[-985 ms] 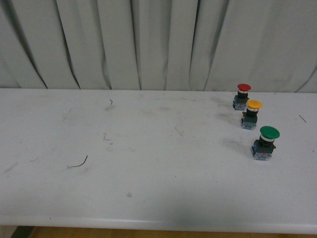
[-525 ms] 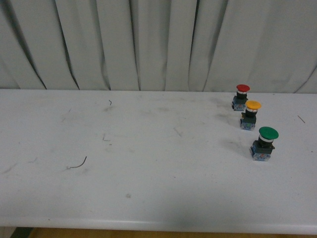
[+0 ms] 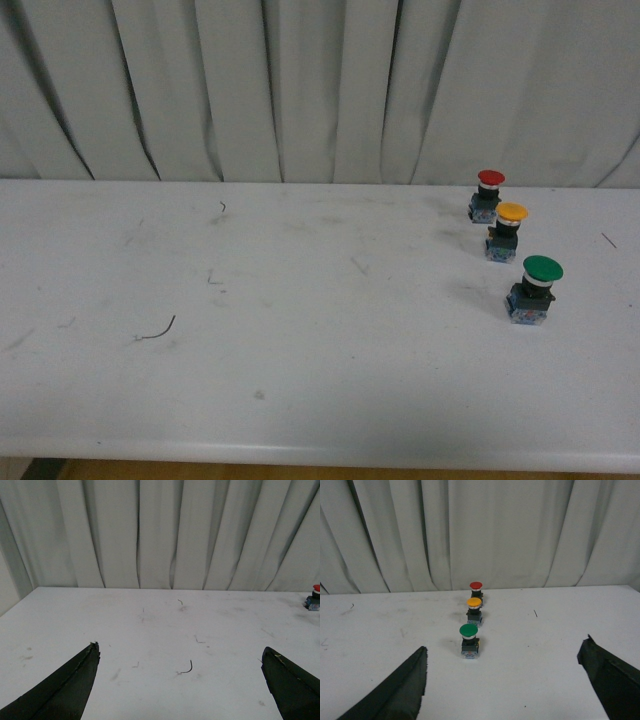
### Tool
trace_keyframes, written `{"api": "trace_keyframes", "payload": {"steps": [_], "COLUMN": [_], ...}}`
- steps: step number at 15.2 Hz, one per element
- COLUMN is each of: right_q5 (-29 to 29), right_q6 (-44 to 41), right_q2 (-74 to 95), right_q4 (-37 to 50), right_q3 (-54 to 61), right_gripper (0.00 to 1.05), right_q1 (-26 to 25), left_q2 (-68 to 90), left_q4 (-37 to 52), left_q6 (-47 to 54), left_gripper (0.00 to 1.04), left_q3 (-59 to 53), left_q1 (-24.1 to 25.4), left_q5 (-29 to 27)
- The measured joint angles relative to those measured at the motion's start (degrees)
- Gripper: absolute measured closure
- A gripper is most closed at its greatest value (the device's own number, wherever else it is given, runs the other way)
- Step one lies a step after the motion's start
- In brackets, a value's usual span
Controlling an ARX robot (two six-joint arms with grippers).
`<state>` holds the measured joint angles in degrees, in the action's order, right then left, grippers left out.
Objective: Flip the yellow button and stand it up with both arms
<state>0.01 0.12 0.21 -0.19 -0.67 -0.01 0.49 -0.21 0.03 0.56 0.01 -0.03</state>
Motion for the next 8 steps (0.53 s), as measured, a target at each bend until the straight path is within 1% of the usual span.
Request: {"api": "trace_keyframes", "payload": {"steps": [1,8], "right_q5": [0.0,0.0], "right_q6": [0.02,0.02], "right_q2": [0.0,0.0], "right_q4": [0.0,0.0], "right_q3": [0.0,0.0], "right_gripper": [0.06,0.07], "right_q1": [0.0,0.0], "left_q2": [0.0,0.0], "left_q4": [0.0,0.02], "left_q6": [0.0,0.0], "left_gripper": [0.07,0.07], "left_q3": [0.0,0.0], "left_q1": [0.0,0.0], "left_q5": [0.0,0.0]}}
